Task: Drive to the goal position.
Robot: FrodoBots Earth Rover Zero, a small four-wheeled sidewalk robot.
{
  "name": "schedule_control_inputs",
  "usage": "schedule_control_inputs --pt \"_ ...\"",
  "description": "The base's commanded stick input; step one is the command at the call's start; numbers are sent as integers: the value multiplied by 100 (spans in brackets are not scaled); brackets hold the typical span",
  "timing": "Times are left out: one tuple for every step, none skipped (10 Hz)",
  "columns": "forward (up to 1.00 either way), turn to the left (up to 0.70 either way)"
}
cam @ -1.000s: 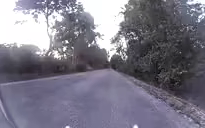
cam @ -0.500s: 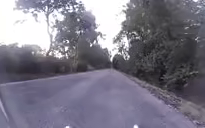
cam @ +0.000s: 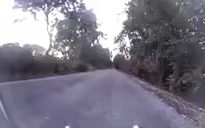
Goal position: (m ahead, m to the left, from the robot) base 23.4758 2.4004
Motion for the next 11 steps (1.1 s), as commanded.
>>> schedule_control_inputs --pt "70 0" --pt "70 0" --pt "70 0" --pt "70 0" --pt "70 0" --pt "70 0" --pt "70 0" --pt "70 0" --pt "70 0" --pt "70 0" --pt "70 0"
